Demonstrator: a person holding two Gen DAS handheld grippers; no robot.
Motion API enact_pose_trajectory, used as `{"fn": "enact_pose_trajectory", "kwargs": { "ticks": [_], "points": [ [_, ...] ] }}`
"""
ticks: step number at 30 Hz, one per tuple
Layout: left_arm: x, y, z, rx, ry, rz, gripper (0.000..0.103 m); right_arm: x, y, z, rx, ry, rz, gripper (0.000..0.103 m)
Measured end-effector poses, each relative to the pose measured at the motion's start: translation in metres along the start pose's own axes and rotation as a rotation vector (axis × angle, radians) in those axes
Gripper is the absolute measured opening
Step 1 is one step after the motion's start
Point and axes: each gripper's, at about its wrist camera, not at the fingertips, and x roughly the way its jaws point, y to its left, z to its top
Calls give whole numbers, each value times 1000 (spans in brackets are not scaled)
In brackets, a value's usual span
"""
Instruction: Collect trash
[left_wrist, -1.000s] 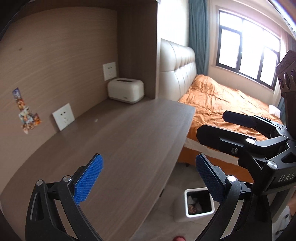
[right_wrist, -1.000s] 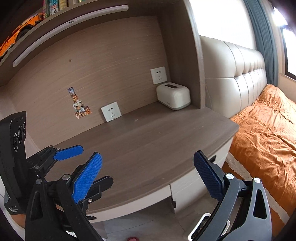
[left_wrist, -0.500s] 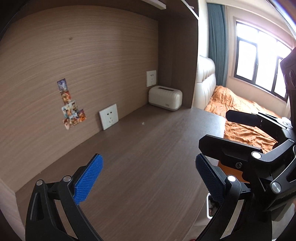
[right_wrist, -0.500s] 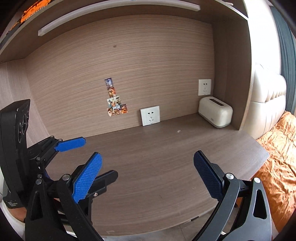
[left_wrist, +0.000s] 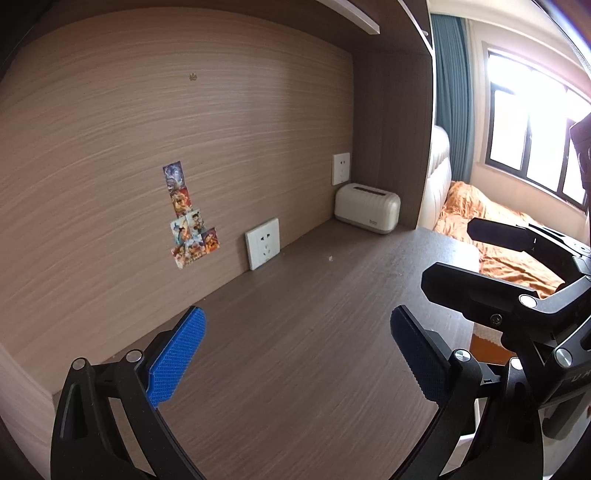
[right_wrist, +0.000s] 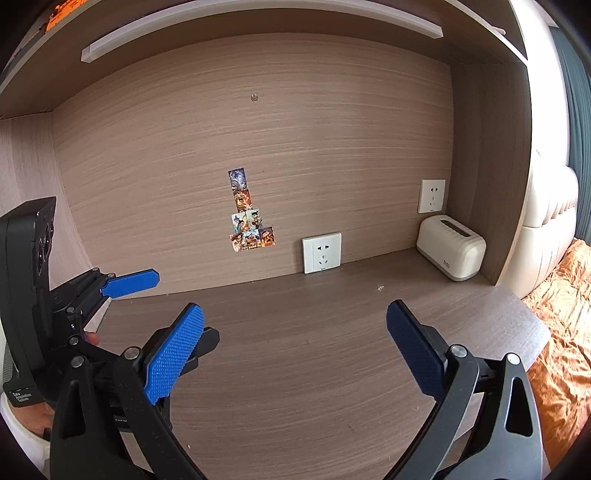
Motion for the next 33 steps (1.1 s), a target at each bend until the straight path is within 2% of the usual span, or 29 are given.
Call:
{"fn": "enact_pose_trajectory", "kwargs": {
  "ticks": [33],
  "points": [
    [12, 18, 8, 4, 4, 53, 98, 11, 3, 7, 6, -3, -18, 99]
  ]
}}
